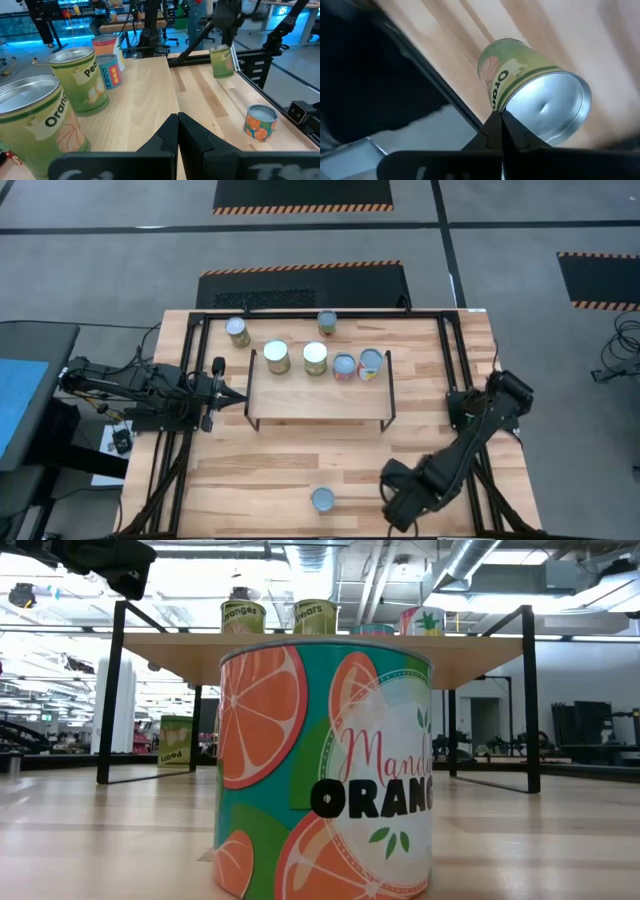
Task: Pick and place cans onto a shelf
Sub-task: Put the canned orange on the shelf
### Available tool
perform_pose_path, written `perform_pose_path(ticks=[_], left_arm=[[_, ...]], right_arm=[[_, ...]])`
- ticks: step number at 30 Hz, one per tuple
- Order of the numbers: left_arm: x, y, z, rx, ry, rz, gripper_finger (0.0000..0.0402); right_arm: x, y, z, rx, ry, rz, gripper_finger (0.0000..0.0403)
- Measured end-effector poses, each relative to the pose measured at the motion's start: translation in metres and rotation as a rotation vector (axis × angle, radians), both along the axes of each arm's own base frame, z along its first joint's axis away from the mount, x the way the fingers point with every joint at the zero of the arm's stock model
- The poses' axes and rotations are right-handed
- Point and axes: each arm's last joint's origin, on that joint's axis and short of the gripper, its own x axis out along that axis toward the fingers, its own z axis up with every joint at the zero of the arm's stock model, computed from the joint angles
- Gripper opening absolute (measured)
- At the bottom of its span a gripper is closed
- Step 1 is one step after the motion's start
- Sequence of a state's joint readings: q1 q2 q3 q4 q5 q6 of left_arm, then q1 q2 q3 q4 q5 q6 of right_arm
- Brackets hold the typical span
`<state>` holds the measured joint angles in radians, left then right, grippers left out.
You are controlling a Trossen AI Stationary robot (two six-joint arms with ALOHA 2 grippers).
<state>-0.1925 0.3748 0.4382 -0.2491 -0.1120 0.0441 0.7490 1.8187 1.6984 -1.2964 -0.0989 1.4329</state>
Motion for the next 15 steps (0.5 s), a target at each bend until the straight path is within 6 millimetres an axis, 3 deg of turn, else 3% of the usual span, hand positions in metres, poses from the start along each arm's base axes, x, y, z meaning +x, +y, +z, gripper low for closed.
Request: perform_pose_path(ticks=[7,15], left_arm=[[0.000,0.000,0.000,0.000,-0.001,0.000,0.0000],[0.000,0.000,0.001,-0.001,-0.005,0.000,0.0000]], right_arm=[[0.038,-0.026,0.052,-0.035,-0.344,0.192,0.0009],[0.085,-0.075,0.086,-0.131,-0.666,0.402,0.0007]])
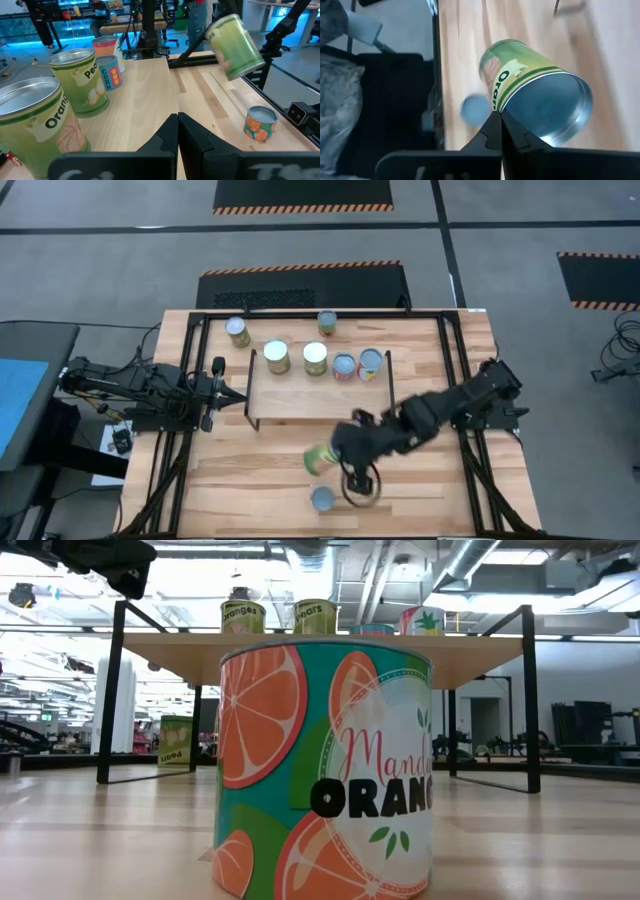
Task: Pick and place cans onto a shelf
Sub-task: Put the canned orange on the shelf
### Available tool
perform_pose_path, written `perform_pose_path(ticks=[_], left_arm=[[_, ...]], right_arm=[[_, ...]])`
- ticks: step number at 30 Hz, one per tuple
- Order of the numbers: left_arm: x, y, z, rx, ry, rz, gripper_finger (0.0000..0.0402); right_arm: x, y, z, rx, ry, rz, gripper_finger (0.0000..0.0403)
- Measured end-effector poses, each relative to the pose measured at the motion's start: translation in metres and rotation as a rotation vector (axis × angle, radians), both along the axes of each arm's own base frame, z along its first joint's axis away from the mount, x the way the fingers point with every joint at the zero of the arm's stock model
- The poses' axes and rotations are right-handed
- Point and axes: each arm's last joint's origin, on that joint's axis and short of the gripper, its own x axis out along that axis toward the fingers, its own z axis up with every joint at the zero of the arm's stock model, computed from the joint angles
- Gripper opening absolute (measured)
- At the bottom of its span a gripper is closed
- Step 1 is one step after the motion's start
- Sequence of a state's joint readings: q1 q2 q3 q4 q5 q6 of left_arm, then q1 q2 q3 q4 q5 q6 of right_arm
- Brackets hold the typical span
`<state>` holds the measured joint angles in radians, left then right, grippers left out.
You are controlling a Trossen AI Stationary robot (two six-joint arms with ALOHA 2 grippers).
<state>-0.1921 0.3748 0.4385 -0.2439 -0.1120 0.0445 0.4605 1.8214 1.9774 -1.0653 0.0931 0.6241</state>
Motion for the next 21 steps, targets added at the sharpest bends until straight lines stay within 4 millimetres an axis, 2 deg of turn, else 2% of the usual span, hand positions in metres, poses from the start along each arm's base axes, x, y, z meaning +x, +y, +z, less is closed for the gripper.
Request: perform_pose_path(ticks=[7,12,15,18,21], left_arm=[[0.000,0.000,0.000,0.000,0.001,0.000,0.0000],[0.000,0.000,0.000,0.000,0.000,0.000,0.0000],[0.000,0.000,0.000,0.001,0.001,0.000,0.0000],[0.000,0.000,0.000,0.001,0.003,0.000,0.0000],[0.000,0.000,-0.001,0.002,0.006,0.000,0.0000]], right_arm=[[0.022,-0.041,0.017,-0.081,-0.142,0.081,0.0007],[0.033,-0.051,0.024,-0.139,-0.236,0.135,0.0007],[0.041,-0.044,0.012,-0.154,-0.225,0.196,0.0007],[0.057,-0.033,-0.012,-0.155,-0.174,0.237,0.0007],[0.070,-0.021,-0.044,-0.167,-0.072,0.270,0.0007]])
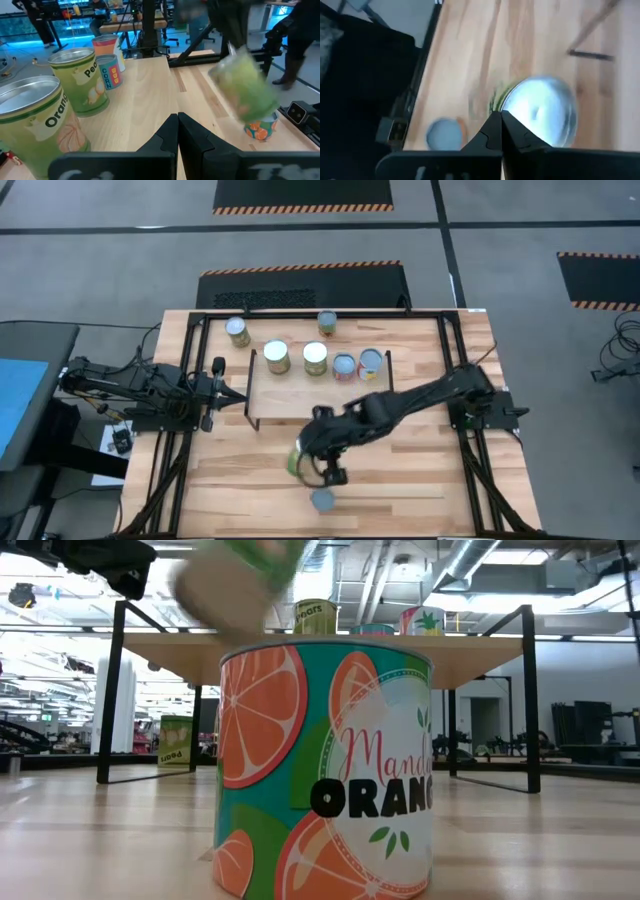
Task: Pick and place cans onto a shelf
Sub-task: Put the canned orange on the shelf
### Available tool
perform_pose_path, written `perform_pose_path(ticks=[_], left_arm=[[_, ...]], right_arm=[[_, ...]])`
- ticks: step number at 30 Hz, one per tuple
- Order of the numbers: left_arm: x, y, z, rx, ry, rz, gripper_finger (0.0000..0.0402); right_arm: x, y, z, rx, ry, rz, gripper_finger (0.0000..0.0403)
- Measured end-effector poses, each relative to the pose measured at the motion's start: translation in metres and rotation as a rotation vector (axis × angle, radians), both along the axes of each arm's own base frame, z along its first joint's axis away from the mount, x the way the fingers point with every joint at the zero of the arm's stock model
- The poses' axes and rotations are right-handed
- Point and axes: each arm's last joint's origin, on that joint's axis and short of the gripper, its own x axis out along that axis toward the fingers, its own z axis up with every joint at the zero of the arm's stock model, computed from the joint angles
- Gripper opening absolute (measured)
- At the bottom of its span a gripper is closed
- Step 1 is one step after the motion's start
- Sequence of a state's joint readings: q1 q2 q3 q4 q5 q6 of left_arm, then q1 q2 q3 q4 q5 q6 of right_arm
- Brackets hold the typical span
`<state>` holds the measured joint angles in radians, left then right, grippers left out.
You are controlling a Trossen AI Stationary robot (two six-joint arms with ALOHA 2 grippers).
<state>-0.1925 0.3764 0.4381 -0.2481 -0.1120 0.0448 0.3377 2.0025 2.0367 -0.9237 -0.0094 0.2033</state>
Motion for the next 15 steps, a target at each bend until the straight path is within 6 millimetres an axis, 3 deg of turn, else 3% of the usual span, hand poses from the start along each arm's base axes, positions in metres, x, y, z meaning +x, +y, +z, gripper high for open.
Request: perform_pose_path(ticks=[7,11,15], left_arm=[[0.004,-0.001,-0.002,0.004,0.024,-0.003,0.0000],[0.007,-0.002,-0.004,0.007,0.036,-0.003,0.0000],[0.010,-0.002,-0.005,0.023,0.050,-0.006,0.0000]], right_arm=[[0.032,0.015,-0.050,-0.055,0.109,0.010,0.0007],[0.046,0.017,-0.054,-0.089,0.097,0.033,0.0007],[0.043,0.018,-0.046,-0.110,0.083,0.053,0.0007]])
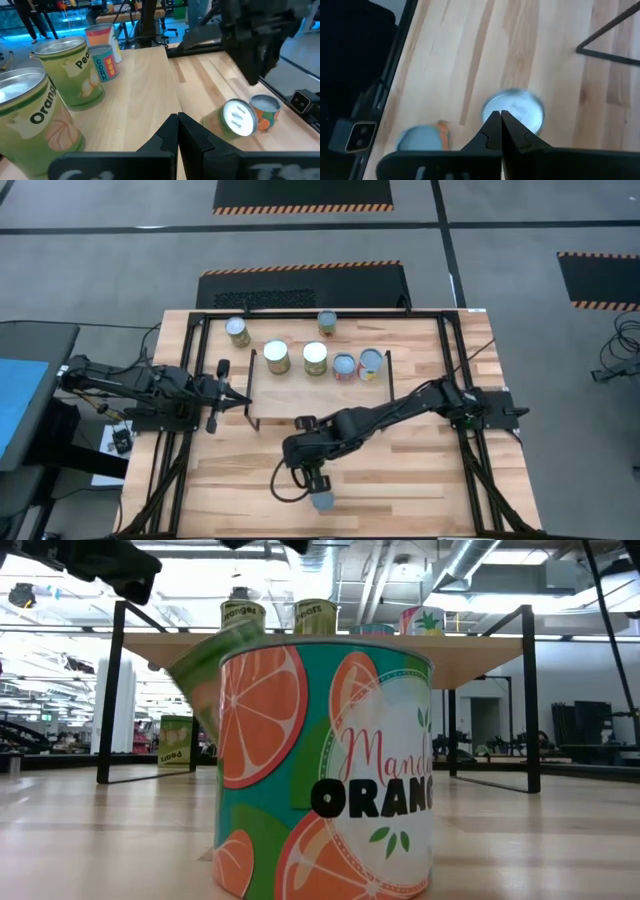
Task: Pick and place cans onto a shelf
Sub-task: Put the canned orange on the shelf
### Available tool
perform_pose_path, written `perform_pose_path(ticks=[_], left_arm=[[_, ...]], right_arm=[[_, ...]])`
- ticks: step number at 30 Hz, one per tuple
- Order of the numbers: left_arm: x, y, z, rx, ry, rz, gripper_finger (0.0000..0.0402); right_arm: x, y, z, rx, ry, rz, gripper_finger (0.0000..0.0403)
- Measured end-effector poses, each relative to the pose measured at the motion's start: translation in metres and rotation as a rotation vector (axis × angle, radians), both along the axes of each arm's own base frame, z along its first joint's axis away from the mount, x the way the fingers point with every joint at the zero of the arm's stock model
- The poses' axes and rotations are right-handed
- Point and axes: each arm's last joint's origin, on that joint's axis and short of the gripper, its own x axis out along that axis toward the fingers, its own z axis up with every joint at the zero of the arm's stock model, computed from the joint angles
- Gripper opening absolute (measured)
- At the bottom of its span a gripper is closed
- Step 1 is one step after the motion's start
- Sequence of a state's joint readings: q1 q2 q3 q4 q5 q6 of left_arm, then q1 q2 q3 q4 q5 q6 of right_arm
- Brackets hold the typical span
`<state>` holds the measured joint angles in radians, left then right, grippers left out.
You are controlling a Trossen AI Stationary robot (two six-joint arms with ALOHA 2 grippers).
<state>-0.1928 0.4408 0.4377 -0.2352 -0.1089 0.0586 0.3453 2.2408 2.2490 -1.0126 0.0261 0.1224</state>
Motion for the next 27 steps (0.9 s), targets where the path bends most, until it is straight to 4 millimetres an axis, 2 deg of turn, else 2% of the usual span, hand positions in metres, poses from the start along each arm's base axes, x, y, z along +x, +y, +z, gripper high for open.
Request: perform_pose_path(ticks=[5,9,15,20,27], left_arm=[[0.000,0.000,0.000,-0.001,-0.004,-0.005,0.0000],[0.000,-0.001,0.001,-0.008,-0.005,-0.028,0.0000],[0.000,-0.001,0.000,-0.026,0.002,-0.038,0.0000],[0.000,-0.006,0.000,-0.038,0.004,-0.110,0.0000],[0.002,-0.022,0.002,-0.035,-0.013,-0.207,0.0000]], right_arm=[[-0.013,0.004,0.019,-0.012,-0.025,-0.002,0.0007],[-0.022,0.015,0.017,-0.041,0.007,0.021,0.0007],[-0.035,0.032,-0.001,-0.159,0.038,0.009,0.0004],[-0.040,0.037,-0.029,-0.134,-0.018,0.004,0.0002],[-0.050,0.031,-0.060,0.023,-0.267,-0.025,0.0001]])
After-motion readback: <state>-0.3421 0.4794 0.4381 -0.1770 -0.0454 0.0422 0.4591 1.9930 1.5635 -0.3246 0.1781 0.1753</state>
